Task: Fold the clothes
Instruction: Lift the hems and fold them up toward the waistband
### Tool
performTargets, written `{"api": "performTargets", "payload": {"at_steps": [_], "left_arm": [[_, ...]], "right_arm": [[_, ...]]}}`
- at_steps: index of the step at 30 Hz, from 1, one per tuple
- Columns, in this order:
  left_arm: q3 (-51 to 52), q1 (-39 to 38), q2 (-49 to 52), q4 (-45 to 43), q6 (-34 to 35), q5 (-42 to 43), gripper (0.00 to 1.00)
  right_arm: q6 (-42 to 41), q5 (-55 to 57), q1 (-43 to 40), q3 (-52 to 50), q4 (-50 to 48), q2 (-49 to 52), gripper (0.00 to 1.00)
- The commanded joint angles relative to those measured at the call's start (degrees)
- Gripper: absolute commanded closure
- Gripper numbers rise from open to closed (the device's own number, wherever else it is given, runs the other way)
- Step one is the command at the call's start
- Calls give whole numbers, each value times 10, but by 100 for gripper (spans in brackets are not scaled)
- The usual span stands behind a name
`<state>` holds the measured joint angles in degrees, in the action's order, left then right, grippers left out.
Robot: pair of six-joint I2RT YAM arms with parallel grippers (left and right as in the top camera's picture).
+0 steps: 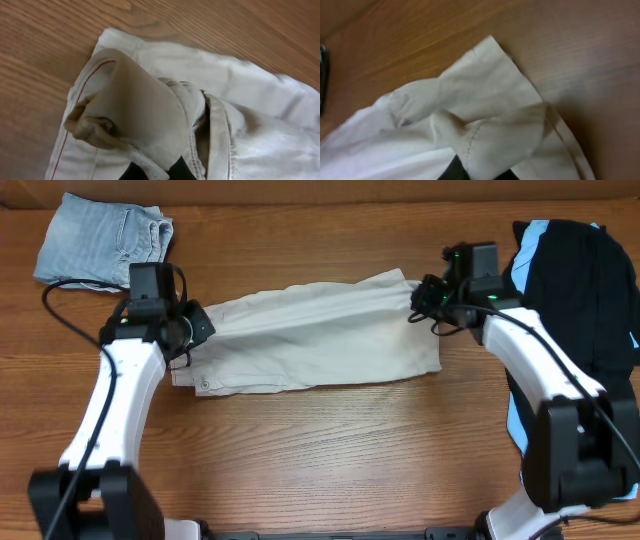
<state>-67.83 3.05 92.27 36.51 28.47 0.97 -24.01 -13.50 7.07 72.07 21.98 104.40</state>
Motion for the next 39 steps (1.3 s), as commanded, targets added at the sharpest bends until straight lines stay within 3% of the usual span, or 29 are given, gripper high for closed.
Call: {"api": "performTargets", "payload": {"at_steps": [1, 2, 3, 4, 8, 12, 15, 17, 18, 19, 21, 24, 26, 29, 39], "left_arm": [[1, 11, 48, -55, 9, -60, 70], [1, 11, 66, -91, 5, -61, 28], [1, 11, 70, -104, 0, -60, 9], [0, 11, 71, -122, -2, -61, 0], [-50, 16, 54, -92, -28, -58, 0], [-165, 16, 39, 49, -44, -19, 0], [-263, 14, 39, 195, -106, 36, 0], [-281, 14, 39, 246, -114, 36, 0], [-281, 14, 39, 263, -114, 36, 5], [-277, 14, 40, 280, -114, 36, 18], [-259, 6, 46, 289, -114, 36, 57], [-204, -20, 63, 279, -114, 36, 96], [-149, -44, 82, 250, -114, 33, 96], [-115, -54, 96, 214, -114, 23, 96], [-89, -54, 203, 137, -113, 7, 96]], "right_arm": [[14, 47, 8, 10, -70, 33, 16], [13, 49, 9, 10, -100, 40, 0], [13, 49, 9, 10, -112, 41, 0], [13, 49, 9, 11, -116, 40, 0], [16, 49, -4, 25, -70, 13, 0], [51, 30, -13, 35, 1, -16, 0], [67, -4, -7, 35, 71, -24, 0], [67, -3, 1, 32, 103, -24, 11], [67, -3, 8, 29, 116, -23, 18], [67, -3, 17, 24, 121, -23, 30], [67, -2, 30, 12, 116, -22, 50], [67, -1, 51, 6, 114, -13, 74], [67, -1, 69, 5, 121, 3, 87], [67, -1, 85, 5, 125, 22, 90], [80, 40, 122, 5, 118, 79, 92]]}}
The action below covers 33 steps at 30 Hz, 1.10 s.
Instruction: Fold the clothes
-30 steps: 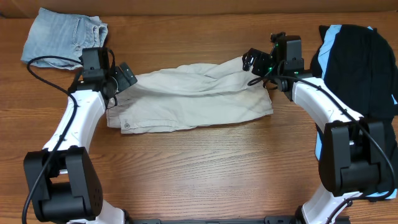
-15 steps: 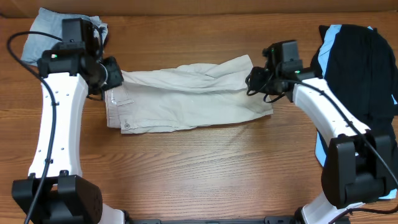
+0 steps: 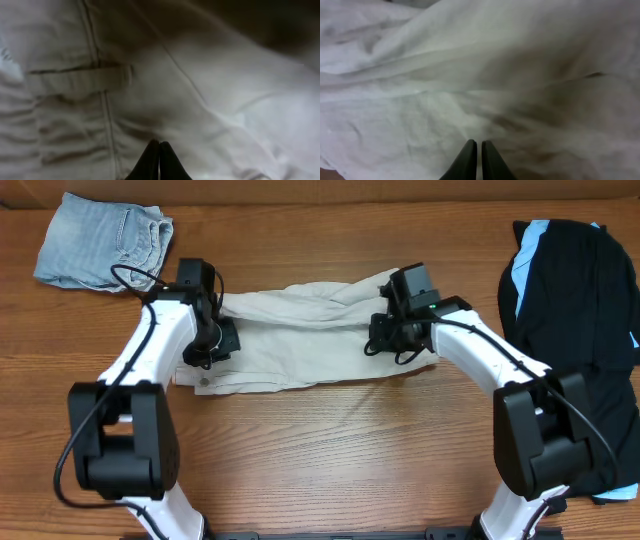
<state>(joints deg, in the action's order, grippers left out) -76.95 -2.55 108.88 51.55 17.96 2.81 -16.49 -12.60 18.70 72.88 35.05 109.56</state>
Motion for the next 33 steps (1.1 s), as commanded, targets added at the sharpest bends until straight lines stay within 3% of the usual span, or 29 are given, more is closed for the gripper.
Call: {"api": "performTargets", "payload": {"at_steps": [1, 11, 14, 18, 22, 27, 33], "left_arm": [[3, 2, 45, -18, -8, -11, 96], [3, 2, 78, -12, -8, 9, 96], [3, 2, 78, -4, -8, 9, 96], [-3, 3, 78, -25, -14, 9, 86], [-67, 4, 78, 3, -17, 13, 87], [-204, 4, 78, 77, -21, 13, 89], [-224, 2, 87, -1, -27, 14, 91]], "right_arm": [[5, 37, 6, -3, -18, 32, 92], [-15, 117, -10, 19, -224, 59, 92], [-27, 111, -23, 61, -232, 59, 92], [-7, 35, -44, 164, -124, 59, 92], [27, 12, -50, 205, -18, 58, 92], [33, -11, -50, 205, 46, 58, 92], [33, -21, -49, 205, 95, 58, 91]]}}
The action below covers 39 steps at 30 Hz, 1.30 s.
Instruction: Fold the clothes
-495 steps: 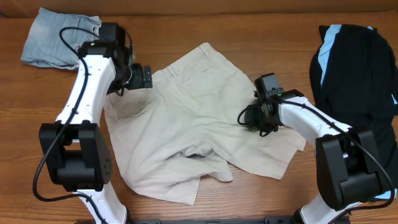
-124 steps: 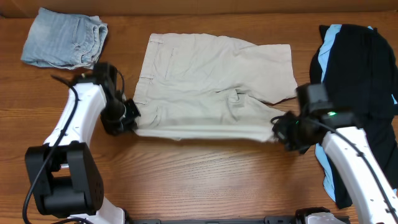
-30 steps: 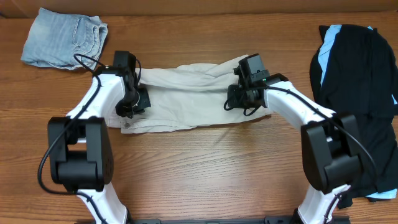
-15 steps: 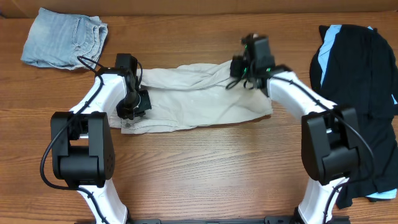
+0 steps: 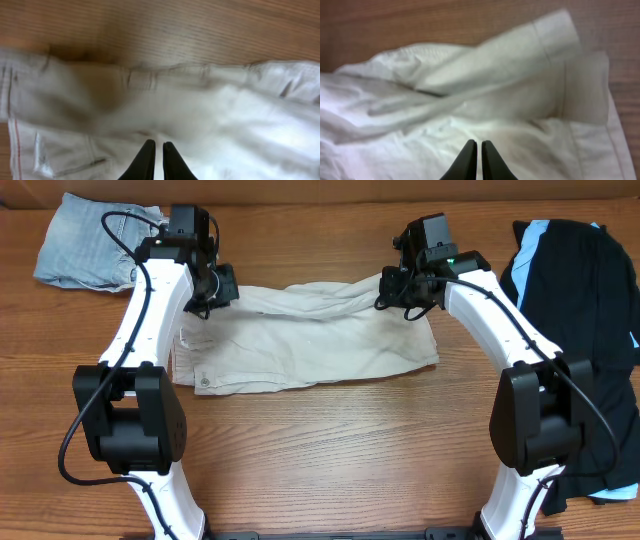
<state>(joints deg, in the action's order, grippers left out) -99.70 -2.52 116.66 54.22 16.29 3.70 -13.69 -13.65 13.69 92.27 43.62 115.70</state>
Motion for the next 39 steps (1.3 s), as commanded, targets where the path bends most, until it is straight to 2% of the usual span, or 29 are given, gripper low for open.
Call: {"api": "performTargets", "payload": {"at_steps": [1, 3, 10, 14, 15, 17, 18, 19, 20, 23, 28, 29, 32, 36, 39], "left_arm": [[7, 0, 17, -37, -11, 8, 92], [7, -3, 40, -47, -11, 8, 96], [7, -4, 87, -102, -11, -5, 95], [1, -4, 87, -143, -11, -13, 89], [-8, -4, 87, -123, -11, -11, 86], [-38, -3, 85, -43, -2, -7, 62], [-61, 0, 83, 22, 6, 5, 47], [-88, 7, 80, 95, 4, 15, 37], [-107, 16, 79, 148, 0, 15, 31], [-118, 48, 64, 194, -33, 27, 17], [-118, 98, 39, 233, -89, 34, 11], [-116, 111, 40, 244, -122, 34, 0], [-90, 138, 40, 228, -139, 39, 0], [-29, 185, 40, 170, -213, 149, 0], [13, 199, 40, 134, -257, 183, 0]], "right_arm": [[5, -10, 1, 11, 19, -4, 91], [5, -10, 1, 11, 28, -4, 91], [5, -26, 2, 11, 37, -4, 90], [5, -30, 2, 11, 39, -4, 86], [5, -30, 2, 11, 41, -4, 83], [5, -30, 2, 11, 45, -4, 73], [7, -30, 2, 11, 47, -4, 59], [7, -30, 2, 11, 48, -4, 48], [8, -30, 2, 11, 48, -4, 40], [18, -30, 2, 11, 49, -4, 30], [20, -29, 2, 11, 52, -4, 25], [20, -29, 2, 11, 52, -4, 24], [20, -24, 2, 11, 56, -4, 22], [20, -14, 1, 11, 64, -4, 20], [20, -14, 1, 11, 68, -4, 20]]}}
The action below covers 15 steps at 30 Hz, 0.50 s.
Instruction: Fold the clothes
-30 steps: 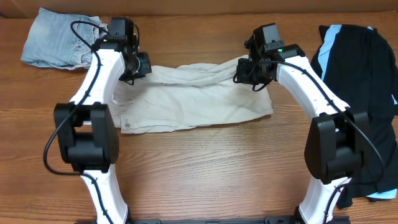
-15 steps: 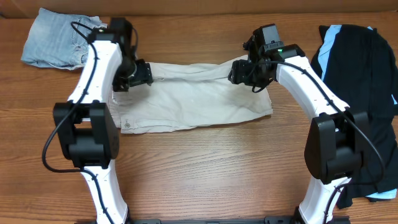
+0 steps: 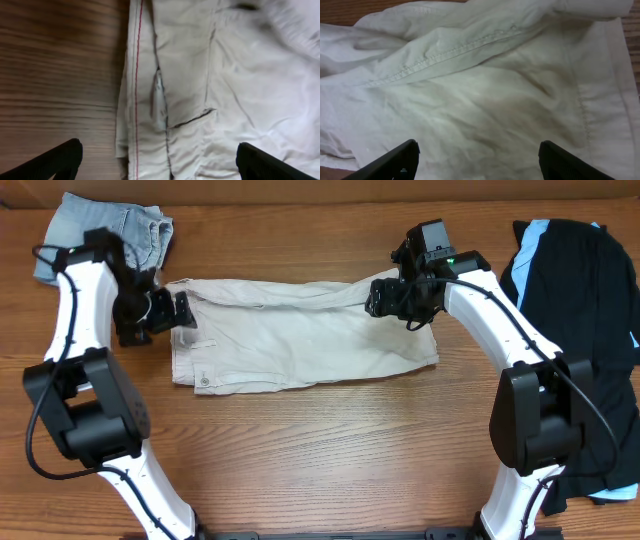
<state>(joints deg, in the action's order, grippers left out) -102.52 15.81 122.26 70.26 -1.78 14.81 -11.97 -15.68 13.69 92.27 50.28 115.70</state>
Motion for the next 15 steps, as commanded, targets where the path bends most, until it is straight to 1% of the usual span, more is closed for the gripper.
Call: {"api": "performTargets", "payload": {"at_steps": [1, 6, 10, 15], "left_arm": [[57, 19, -16, -40, -88, 71, 0], [113, 37, -16, -108, -90, 95, 0], [153, 38, -16, -163, -89, 97, 0], [185, 38, -16, -197, -81, 99, 0]], "right_arm": [[3, 6, 1, 11, 2, -4, 20], [16, 6, 1, 11, 13, -4, 18], [16, 6, 0, 11, 15, -4, 18], [20, 6, 0, 11, 17, -4, 15]]}}
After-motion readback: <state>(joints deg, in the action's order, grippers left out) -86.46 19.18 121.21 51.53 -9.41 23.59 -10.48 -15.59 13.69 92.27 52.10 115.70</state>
